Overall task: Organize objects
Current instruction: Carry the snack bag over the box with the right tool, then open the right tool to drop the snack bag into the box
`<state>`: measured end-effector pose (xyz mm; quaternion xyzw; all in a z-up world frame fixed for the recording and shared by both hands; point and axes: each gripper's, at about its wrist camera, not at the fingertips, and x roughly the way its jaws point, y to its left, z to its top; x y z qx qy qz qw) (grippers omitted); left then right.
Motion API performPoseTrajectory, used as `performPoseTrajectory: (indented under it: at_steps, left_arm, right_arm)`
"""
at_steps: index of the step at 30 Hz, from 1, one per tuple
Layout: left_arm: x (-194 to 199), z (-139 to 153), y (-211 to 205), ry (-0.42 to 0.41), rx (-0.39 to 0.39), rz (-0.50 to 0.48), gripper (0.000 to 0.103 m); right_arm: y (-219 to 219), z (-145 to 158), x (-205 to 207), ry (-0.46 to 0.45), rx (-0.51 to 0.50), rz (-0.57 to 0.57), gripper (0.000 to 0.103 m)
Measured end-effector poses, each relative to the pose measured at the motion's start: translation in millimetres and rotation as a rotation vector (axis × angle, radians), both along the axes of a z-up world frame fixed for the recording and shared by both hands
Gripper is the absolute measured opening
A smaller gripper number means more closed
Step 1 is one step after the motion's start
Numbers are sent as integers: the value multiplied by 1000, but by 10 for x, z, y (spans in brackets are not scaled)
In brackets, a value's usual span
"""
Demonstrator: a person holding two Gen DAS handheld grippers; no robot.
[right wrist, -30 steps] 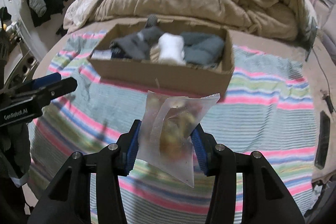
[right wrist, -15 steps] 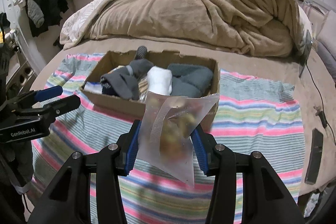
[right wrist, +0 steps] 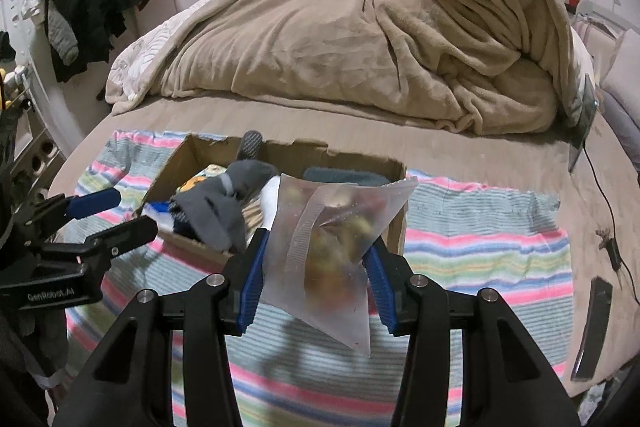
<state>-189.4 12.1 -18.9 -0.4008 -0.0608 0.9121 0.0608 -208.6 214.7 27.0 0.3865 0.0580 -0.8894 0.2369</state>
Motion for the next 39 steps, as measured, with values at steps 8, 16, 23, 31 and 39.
performPoseTrajectory:
  at_steps: [8,16,23,31,39]
  left_arm:
    - [-213,-92,20,-10,3,1,82]
    - [-372,-236,45,-34,5,2,82]
    - [-414,-313,57,-54,2,-2,82]
    - [-375,-271,45,-48,4,3,82]
    - [-199,-120,53,-27,6,-3,82]
  right_arm:
    - [-72,-51,-224,3,11,10,50]
    - [-124,-277,-474,-40,26,10,50]
    - [-126,-473,-599,-84,30,1,50]
    - [-91,-455,-596,-97,13,-16,58]
    - [-52,-296,-462,-75,-8,-21,63]
